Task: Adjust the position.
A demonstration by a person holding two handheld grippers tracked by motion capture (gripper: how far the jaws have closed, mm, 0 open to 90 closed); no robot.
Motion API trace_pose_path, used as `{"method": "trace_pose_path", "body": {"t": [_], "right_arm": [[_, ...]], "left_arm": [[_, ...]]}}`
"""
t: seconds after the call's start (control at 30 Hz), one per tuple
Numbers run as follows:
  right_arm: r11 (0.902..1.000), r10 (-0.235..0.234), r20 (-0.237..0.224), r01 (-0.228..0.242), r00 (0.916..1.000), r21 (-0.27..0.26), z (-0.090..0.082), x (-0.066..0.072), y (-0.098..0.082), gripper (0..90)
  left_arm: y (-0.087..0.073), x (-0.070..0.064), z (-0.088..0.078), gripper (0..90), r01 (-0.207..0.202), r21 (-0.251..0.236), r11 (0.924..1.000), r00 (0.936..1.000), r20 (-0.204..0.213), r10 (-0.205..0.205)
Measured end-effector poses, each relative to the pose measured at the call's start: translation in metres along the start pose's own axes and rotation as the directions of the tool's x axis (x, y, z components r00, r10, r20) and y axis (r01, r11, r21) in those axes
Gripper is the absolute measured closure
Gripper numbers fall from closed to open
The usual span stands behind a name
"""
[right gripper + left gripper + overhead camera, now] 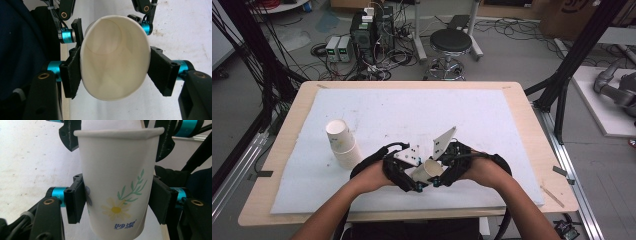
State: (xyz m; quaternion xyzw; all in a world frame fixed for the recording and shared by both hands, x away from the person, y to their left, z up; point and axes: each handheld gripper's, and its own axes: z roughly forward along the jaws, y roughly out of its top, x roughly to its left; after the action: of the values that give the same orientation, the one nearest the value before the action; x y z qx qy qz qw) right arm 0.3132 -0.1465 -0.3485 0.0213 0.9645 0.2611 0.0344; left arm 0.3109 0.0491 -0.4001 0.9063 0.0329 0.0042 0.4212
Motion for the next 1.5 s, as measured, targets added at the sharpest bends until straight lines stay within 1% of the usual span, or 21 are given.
{"method": "trace_pose_path", "body": {"t": [0.07, 0.2, 0.3, 0.5, 0.53, 0.6, 0.63, 0.67, 0.73, 0.83, 0.97, 1.03, 1.07, 1.17, 1.2, 1.23, 1.27, 1.3, 1.37, 1.43, 1.5], "right_arm": [[0.9999, 0.008, -0.002, -0.008, 1.0000, -0.010, -0.001, 0.000, 0.000, 31.0], [0.9961, 0.046, -0.004, -0.046, 0.9989, -0.075, -0.004, 0.000, -0.001, 23.7], [0.9885, 0.081, 0.031, -0.076, 0.9963, -0.130, -0.010, -0.002, -0.003, 19.6], [0.9538, 0.165, 0.065, -0.143, 0.9841, -0.264, -0.029, -0.002, -0.015, 19.0], [0.9485, 0.179, 0.074, -0.152, 0.9811, -0.278, -0.031, -0.001, -0.019, 19.0], [0.9382, 0.212, 0.099, -0.175, 0.9722, -0.299, -0.035, -0.001, -0.028, 19.0], [0.9306, 0.231, 0.103, -0.189, 0.9674, -0.313, -0.037, -0.001, -0.033, 19.0], [0.9230, 0.251, 0.116, -0.201, 0.9611, -0.328, -0.038, 0.000, -0.039, 19.0], [0.9033, 0.288, 0.131, -0.224, 0.9484, -0.366, -0.041, 0.001, -0.052, 19.0], [0.8696, 0.348, 0.157, -0.255, 0.9245, -0.423, -0.042, 0.003, -0.072, 19.1], [0.8332, 0.413, 0.188, -0.286, 0.8911, -0.473, -0.037, 0.005, -0.095, 19.1], [0.8139, 0.443, 0.210, -0.293, 0.8716, -0.502, -0.035, 0.007, -0.105, 19.1], [0.8063, 0.457, 0.228, -0.292, 0.8600, -0.514, -0.035, 0.007, -0.110, 19.1], [0.7755, 0.505, 0.254, -0.304, 0.8252, -0.553, -0.035, 0.008, -0.124, 19.3], [0.7704, 0.519, 0.270, -0.307, 0.8110, -0.559, -0.035, 0.008, -0.128, 19.3], [0.7648, 0.530, 0.279, -0.310, 0.8008, -0.565, -0.035, 0.007, -0.132, 19.3], [0.7607, 0.538, 0.284, -0.312, 0.7940, -0.569, -0.035, 0.007, -0.136, 19.3], [0.7564, 0.546, 0.285, -0.318, 0.7879, -0.572, -0.035, 0.007, -0.138, 19.3], [0.7520, 0.556, 0.296, -0.317, 0.7769, -0.578, -0.036, 0.008, -0.142, 19.4], [0.7514, 0.557, 0.308, -0.310, 0.7712, -0.583, -0.038, 0.008, -0.144, 19.4], [0.7504, 0.560, 0.318, -0.305, 0.7652, -0.586, -0.039, 0.008, -0.146, 19.4]], "left_arm": [[0.000, 0.001, 0.000, 36.1, 0.003, -0.014, 0.9999, 1.0000, 0.000, -0.003], [-0.002, 0.002, 0.000, 35.5, 0.021, -0.049, 0.9986, 0.9998, -0.003, -0.021], [-0.006, 0.003, 0.001, 35.5, 0.038, -0.073, 0.9966, 0.9991, -0.017, -0.039], [-0.017, 0.007, -0.002, 35.1, 0.089, -0.151, 0.9845, 0.9926, -0.068, -0.100], [-0.018, 0.007, -0.003, 35.1, 0.090, -0.156, 0.9837, 0.9912, -0.082, -0.103], [-0.022, 0.008, -0.005, 35.4, 0.111, -0.195, 0.9745, 0.9855, -0.106, -0.133], [-0.023, 0.008, -0.007, 35.4, 0.114, -0.204, 0.9724, 0.9828, -0.120, -0.140], [-0.025, 0.009, -0.008, 35.5, 0.116, -0.213, 0.9701, 0.9799, -0.135, -0.147], [-0.030, 0.010, -0.011, 35.5, 0.124, -0.249, 0.9606, 0.9725, -0.162, -0.168], [-0.037, 0.012, -0.015, 35.3, 0.137, -0.313, 0.9400, 0.9595, -0.194, -0.204], [-0.046, 0.015, -0.020, 35.2, 0.145, -0.367, 0.9189, 0.9411, -0.235, -0.243], [-0.050, 0.016, -0.023, 35.2, 0.146, -0.401, 0.9041, 0.9318, -0.251, -0.262], [-0.053, 0.016, -0.025, 35.3, 0.146, -0.421, 0.8954, 0.9279, -0.255, -0.272], [-0.059, 0.017, -0.028, 35.3, 0.140, -0.479, 0.8664, 0.9165, -0.269, -0.296], [-0.061, 0.016, -0.028, 35.2, 0.130, -0.498, 0.8575, 0.9127, -0.278, -0.299], [-0.062, 0.016, -0.029, 35.3, 0.126, -0.520, 0.8449, 0.9091, -0.281, -0.308], [-0.063, 0.015, -0.029, 35.3, 0.122, -0.529, 0.8398, 0.9064, -0.286, -0.311], [-0.063, 0.015, -0.030, 35.3, 0.112, -0.534, 0.8381, 0.9030, -0.297, -0.310], [-0.063, 0.014, -0.032, 35.2, 0.097, -0.560, 0.8230, 0.8969, -0.309, -0.316], [-0.063, 0.013, -0.033, 35.1, 0.081, -0.566, 0.8202, 0.8902, -0.329, -0.315], [-0.063, 0.013, -0.034, 34.9, 0.077, -0.574, 0.8153, 0.8869, -0.334, -0.319]]}}
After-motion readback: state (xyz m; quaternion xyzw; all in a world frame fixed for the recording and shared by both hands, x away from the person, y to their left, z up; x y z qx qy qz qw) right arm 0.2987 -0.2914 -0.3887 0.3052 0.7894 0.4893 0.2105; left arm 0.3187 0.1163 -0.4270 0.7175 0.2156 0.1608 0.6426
